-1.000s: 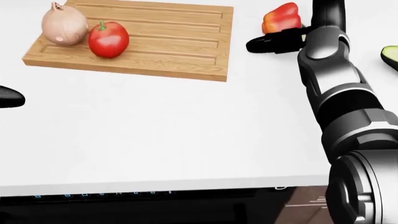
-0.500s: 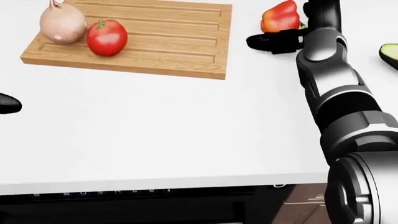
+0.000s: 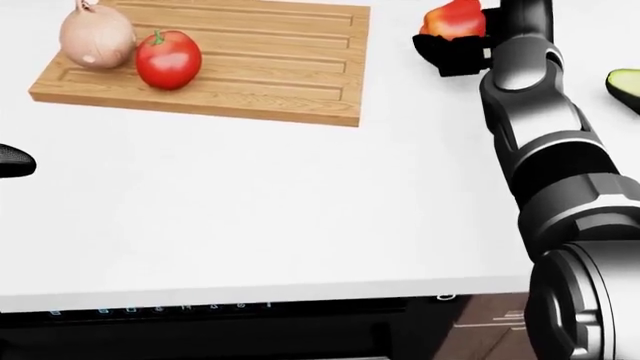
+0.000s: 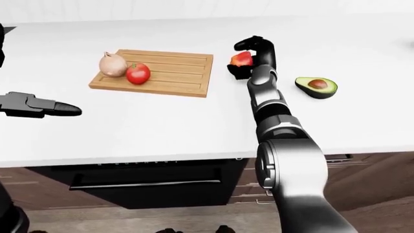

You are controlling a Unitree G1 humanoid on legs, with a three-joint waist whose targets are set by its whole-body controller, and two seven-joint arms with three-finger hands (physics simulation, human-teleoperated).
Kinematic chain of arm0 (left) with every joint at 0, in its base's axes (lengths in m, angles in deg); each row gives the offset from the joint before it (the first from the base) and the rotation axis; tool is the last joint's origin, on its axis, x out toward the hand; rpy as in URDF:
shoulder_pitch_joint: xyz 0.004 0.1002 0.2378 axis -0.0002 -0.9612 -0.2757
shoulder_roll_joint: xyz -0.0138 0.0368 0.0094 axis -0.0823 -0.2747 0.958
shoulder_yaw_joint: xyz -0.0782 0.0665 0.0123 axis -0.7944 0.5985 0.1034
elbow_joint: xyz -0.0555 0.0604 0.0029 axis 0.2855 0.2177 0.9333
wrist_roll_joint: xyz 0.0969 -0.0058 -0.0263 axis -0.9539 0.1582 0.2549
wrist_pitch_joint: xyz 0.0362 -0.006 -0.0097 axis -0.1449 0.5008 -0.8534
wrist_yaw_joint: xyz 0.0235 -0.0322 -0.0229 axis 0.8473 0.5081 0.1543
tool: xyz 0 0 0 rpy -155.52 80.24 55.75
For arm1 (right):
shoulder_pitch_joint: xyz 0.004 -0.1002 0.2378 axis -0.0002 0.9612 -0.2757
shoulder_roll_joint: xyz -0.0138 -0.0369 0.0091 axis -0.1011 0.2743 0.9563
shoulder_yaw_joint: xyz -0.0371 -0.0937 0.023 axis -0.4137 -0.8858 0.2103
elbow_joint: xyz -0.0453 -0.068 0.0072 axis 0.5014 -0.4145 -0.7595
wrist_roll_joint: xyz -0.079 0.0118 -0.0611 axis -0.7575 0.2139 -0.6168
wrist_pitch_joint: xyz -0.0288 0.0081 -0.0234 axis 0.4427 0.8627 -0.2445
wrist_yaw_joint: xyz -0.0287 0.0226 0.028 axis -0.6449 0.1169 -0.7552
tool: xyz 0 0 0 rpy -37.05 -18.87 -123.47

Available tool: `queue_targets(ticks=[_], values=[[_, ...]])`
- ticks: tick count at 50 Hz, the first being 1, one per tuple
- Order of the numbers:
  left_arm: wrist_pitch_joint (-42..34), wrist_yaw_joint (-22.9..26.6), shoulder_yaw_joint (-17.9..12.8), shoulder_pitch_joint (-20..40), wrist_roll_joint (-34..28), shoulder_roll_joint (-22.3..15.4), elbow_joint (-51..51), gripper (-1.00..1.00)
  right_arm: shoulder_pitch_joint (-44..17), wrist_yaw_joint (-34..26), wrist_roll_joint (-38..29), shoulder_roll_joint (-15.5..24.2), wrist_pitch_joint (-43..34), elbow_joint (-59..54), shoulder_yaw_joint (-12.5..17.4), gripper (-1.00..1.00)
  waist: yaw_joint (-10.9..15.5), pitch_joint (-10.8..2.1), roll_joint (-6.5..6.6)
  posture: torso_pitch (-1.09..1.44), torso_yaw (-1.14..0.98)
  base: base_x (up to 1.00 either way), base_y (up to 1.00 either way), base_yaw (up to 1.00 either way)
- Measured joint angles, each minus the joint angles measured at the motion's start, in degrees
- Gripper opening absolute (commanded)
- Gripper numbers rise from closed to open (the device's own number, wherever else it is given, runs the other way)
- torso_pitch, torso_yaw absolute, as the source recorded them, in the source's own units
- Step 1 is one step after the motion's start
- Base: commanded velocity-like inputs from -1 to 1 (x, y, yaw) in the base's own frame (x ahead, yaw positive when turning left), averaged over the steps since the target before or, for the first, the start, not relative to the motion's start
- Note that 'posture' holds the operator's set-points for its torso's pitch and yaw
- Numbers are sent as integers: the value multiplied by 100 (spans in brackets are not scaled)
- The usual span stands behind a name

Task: Place the avocado, onion, tomato and bell pepper on the cutting board.

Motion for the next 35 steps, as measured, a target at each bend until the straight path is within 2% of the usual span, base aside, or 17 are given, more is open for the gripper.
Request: queue_targets(ticks=[9,24,35], values=[[48,-59,29,32,-11,50,84,100,-88,-77,-48,27,11,-70,-53,-44,-11,23,0,29,3,0,0,0],[5,-20,-84,-111,31,23,-63,100,-522,-306,-157,-84,-6,-150,-128,-52,15,142,23,29,3,0,0,0],[-25,-14,-144,-113,72,-45,-109,100,-894,-420,-156,-246,56,-110,-148,-53,25,139,21,29,3,0,0,0]])
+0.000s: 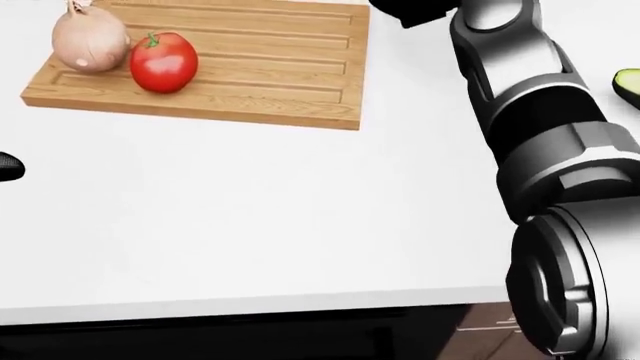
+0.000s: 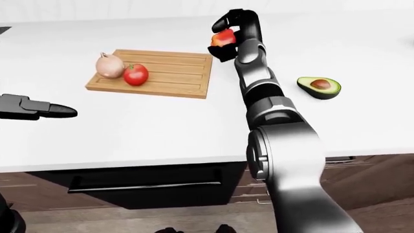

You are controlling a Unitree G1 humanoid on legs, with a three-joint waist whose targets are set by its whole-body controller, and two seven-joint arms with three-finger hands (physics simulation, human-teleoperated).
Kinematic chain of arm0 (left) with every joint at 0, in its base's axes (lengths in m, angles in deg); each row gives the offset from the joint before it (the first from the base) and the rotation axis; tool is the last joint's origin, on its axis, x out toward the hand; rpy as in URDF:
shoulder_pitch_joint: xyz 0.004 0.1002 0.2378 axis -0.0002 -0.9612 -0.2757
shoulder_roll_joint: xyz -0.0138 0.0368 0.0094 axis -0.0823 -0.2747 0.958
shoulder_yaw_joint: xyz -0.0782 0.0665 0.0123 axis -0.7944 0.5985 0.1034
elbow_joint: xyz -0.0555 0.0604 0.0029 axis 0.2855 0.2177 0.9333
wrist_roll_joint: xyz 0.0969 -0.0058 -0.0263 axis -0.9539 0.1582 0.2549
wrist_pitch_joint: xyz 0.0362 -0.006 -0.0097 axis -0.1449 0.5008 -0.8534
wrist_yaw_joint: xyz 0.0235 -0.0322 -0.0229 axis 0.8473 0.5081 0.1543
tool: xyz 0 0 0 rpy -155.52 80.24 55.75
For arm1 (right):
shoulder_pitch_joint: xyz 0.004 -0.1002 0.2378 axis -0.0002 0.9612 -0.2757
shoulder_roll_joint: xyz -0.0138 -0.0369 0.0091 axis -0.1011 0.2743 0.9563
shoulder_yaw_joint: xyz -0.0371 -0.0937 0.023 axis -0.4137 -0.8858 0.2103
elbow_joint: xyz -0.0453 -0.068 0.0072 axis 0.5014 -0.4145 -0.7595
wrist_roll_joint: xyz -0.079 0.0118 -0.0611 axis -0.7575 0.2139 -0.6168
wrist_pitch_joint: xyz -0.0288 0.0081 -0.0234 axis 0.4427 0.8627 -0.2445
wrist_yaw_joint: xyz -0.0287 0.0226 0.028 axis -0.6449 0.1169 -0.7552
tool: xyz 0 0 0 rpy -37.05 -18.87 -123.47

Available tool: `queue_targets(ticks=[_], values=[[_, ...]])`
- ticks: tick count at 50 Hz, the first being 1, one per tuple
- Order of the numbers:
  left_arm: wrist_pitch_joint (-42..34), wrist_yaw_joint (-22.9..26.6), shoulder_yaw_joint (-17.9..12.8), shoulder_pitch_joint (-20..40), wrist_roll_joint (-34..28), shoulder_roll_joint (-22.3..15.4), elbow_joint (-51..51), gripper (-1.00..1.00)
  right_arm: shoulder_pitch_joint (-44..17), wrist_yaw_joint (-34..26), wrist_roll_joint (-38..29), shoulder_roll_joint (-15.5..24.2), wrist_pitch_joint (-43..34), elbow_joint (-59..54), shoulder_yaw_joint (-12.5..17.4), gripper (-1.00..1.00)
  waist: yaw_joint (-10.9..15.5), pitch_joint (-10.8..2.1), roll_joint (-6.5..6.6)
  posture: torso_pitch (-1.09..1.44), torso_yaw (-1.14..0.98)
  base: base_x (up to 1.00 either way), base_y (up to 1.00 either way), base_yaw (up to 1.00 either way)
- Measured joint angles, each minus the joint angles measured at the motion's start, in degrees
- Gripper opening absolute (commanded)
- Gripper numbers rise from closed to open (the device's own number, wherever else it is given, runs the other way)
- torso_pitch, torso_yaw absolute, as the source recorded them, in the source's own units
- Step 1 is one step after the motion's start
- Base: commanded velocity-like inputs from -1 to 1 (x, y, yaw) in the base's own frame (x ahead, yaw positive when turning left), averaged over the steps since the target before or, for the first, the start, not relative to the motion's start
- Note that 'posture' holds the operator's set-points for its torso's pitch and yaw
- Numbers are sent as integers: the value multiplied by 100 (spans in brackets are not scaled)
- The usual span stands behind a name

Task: Place the avocado, onion, tomato and bell pepper on the cutting board.

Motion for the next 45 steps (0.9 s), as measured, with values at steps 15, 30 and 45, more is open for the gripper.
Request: queue_targets(ticks=[15,30,45], values=[[-86,50,-10,-54,-21,-22,-120,100,-273,-282,92,-524,74,-35,14,-54,-30,14,45,29,3,0,0,0],[-238,177,-233,-229,61,-66,-446,100,-236,-433,125,-924,172,-59,-2,-55,-63,6,100,29,3,0,0,0],[-289,159,-288,-241,139,-169,-432,100,-264,-550,167,-1200,178,-52,-59,-51,-109,5,154,29,3,0,0,0]])
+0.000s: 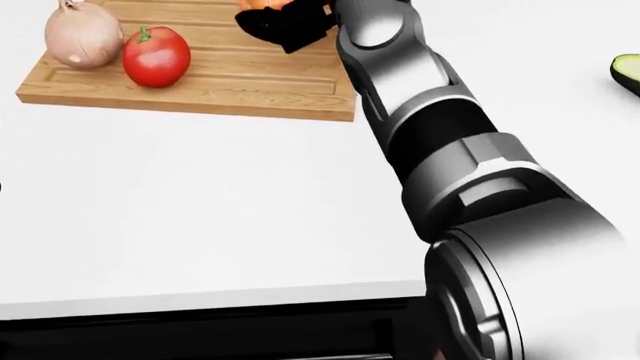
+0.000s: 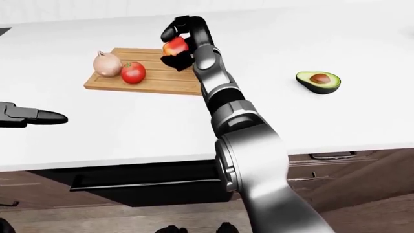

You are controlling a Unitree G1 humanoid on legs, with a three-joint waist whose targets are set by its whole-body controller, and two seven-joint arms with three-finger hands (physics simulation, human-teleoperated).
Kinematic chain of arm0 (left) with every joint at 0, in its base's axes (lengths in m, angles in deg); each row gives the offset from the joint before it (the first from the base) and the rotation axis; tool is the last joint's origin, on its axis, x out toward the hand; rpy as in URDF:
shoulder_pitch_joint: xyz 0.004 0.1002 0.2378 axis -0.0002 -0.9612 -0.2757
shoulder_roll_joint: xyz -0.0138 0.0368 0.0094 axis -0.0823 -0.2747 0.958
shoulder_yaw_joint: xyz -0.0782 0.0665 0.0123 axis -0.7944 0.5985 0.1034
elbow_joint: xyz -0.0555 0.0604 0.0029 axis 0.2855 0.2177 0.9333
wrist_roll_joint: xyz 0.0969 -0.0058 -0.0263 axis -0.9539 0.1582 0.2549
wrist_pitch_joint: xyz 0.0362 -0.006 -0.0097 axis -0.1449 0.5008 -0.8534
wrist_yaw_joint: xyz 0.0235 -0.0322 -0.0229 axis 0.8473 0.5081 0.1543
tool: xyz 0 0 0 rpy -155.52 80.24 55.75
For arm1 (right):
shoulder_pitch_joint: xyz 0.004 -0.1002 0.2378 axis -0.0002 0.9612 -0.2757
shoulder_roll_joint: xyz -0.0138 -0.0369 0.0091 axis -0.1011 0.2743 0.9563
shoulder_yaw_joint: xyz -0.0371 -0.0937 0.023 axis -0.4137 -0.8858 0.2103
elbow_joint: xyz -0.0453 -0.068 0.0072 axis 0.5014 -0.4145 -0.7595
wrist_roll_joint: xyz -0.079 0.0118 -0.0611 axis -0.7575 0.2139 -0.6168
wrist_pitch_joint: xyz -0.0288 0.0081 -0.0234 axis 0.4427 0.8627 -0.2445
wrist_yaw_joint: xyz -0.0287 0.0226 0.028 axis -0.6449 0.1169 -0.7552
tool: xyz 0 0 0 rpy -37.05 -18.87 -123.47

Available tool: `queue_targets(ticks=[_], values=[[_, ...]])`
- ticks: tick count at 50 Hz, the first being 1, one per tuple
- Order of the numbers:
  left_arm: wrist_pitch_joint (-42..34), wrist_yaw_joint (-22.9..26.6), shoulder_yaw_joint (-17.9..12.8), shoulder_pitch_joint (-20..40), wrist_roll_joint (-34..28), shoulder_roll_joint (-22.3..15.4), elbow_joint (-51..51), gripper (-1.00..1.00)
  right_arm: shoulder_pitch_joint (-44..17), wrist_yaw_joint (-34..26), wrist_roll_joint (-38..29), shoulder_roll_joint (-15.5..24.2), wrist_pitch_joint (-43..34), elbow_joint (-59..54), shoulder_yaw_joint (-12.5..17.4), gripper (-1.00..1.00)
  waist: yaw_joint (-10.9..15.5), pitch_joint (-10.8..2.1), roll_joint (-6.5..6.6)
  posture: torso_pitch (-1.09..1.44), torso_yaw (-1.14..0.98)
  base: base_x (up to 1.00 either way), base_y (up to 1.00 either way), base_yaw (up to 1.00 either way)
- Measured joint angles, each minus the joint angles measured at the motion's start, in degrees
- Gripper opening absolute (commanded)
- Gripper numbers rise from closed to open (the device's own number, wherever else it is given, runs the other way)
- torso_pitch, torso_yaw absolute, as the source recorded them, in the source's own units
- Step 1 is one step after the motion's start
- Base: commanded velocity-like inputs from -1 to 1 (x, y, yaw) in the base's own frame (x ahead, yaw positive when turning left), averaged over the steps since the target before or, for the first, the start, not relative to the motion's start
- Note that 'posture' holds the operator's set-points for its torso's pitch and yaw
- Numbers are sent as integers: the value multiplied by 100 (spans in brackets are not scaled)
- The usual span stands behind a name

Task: Place the avocado, onion, tomato and bell pepper on the cutting board.

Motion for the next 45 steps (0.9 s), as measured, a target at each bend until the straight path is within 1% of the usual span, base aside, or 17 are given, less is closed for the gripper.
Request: queue_targets(ticks=[4,7,9,10,15,20,21,26,32,37,45], values=[[-25,27,-62,-32,20,-33,-73,100,13,-12,4,-68,20,-6,-5,-47,-10,-7,16,29,3,0,0,0],[-25,40,-119,-110,39,-25,-144,100,37,10,-15,-82,25,-16,-11,-29,-11,-12,25,29,3,0,0,0],[-17,42,-151,-157,47,-21,-160,100,51,46,-29,-83,21,-25,-4,-24,-10,-11,28,29,3,0,0,0],[-19,40,-159,-167,47,-22,-157,100,59,64,-33,-85,19,-26,1,-16,-9,-11,28,29,3,0,0,0],[-11,39,-184,-229,42,-31,-170,100,75,125,-46,-128,31,-38,19,-4,-15,-6,35,29,3,0,0,0],[-10,43,-192,-253,36,-37,-183,100,71,137,-29,-193,71,-37,41,-8,-21,-5,41,29,3,0,0,0],[-14,49,-198,-260,35,-39,-193,100,68,135,-23,-204,80,-37,45,-18,-21,-5,42,29,3,0,0,0],[-55,79,-224,-246,25,-71,-225,100,44,152,4,-251,117,-43,58,-18,-19,-5,47,29,3,0,0,0],[-97,99,-237,-249,14,-91,-260,100,62,466,-80,-236,150,-41,47,-20,-9,-15,49,29,3,0,0,0],[-104,187,-300,-277,59,-124,-329,100,95,603,-155,-239,175,-68,70,-22,-15,-16,49,29,3,0,0,0],[-103,289,-298,-221,146,-194,-364,100,36,797,-235,-250,274,-87,120,-22,-9,20,59,31,3,0,0,0]])
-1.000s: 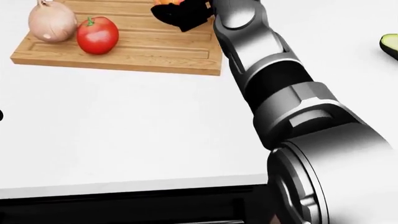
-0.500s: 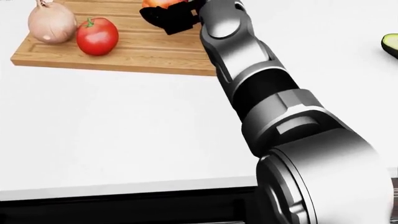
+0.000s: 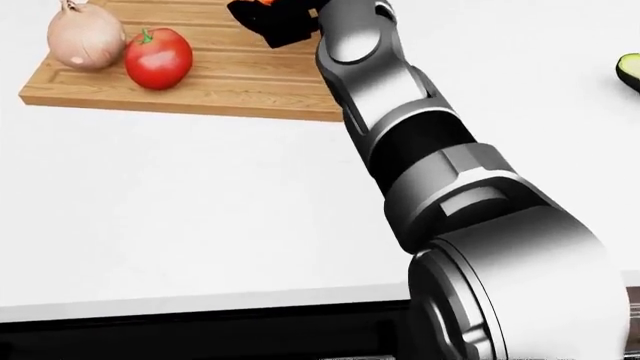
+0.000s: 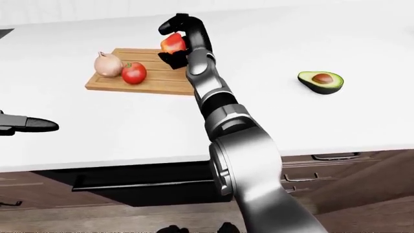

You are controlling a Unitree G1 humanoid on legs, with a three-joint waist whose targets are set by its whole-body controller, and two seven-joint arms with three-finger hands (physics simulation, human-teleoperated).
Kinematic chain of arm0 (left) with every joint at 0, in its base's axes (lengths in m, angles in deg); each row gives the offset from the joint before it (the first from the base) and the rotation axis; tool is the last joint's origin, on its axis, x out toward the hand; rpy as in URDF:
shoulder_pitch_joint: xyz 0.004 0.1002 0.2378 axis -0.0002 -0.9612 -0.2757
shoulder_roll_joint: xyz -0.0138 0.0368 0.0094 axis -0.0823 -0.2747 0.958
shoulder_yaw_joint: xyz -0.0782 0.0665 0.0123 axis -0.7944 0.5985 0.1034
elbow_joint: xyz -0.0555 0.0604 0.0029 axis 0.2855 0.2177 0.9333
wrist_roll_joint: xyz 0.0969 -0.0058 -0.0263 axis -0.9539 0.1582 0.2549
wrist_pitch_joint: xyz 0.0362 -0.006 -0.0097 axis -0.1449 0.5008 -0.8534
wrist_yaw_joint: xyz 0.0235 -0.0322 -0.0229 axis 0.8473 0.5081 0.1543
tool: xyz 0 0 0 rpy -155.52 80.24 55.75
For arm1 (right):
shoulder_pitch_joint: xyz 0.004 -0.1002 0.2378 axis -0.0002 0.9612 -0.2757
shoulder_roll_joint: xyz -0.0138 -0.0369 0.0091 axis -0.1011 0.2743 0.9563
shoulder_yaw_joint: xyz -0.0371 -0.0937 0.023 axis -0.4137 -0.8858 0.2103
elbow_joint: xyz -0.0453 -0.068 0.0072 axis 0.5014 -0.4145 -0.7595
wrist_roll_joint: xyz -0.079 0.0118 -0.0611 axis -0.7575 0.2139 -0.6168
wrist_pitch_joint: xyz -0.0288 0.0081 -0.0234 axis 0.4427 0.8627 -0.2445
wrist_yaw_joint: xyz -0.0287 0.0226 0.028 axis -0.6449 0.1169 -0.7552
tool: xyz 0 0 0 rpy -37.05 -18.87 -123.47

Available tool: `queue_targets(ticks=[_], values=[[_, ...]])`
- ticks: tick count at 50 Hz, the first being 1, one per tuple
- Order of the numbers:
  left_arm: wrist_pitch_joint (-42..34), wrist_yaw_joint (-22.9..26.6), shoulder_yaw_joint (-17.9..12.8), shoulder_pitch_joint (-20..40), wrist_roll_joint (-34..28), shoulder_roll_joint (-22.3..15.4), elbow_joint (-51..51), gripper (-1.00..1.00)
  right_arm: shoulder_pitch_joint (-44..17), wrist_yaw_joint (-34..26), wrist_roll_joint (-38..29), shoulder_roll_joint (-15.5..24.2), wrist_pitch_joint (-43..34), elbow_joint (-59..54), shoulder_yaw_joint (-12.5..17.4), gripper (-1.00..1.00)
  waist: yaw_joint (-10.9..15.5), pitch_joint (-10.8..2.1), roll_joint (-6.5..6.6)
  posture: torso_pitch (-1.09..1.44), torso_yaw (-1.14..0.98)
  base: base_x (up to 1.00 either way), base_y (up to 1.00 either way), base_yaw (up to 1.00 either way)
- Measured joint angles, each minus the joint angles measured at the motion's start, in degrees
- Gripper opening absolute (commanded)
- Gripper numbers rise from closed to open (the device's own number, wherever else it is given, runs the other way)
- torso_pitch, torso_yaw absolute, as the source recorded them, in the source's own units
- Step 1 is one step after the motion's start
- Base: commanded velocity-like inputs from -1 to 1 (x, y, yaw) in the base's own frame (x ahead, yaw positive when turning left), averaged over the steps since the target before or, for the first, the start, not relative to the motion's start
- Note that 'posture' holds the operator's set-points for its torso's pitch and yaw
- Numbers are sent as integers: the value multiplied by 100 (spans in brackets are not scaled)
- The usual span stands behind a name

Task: Place the avocado, onion, tomato and bell pepper on the cutting board.

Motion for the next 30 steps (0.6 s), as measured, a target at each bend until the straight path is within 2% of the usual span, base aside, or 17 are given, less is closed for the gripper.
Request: queue_targets(ticks=[14,24,26,27,28,30], values=[[31,64,-73,-110,47,38,-103,100,-329,-181,21,26,-69,30,61,-20,-11,171,-7,39,3,0,0,0],[138,9,28,-105,18,99,32,100,-332,-171,2,39,-90,0,86,-15,-8,358,-9,45,3,0,0,0],[155,-5,46,-91,9,103,59,100,-343,-171,2,40,-96,-1,91,-10,-10,401,-10,46,3,0,0,0],[167,-13,56,-85,2,104,74,100,-350,-171,1,41,-97,-1,88,18,-10,422,-10,47,3,0,0,0],[176,-22,66,-73,-5,107,93,100,-358,-171,0,43,-94,1,88,35,-10,443,-9,47,3,0,0,0],[180,-40,73,-50,-18,109,120,100,-379,-166,2,47,-74,23,89,42,-11,480,-9,47,3,0,0,0]])
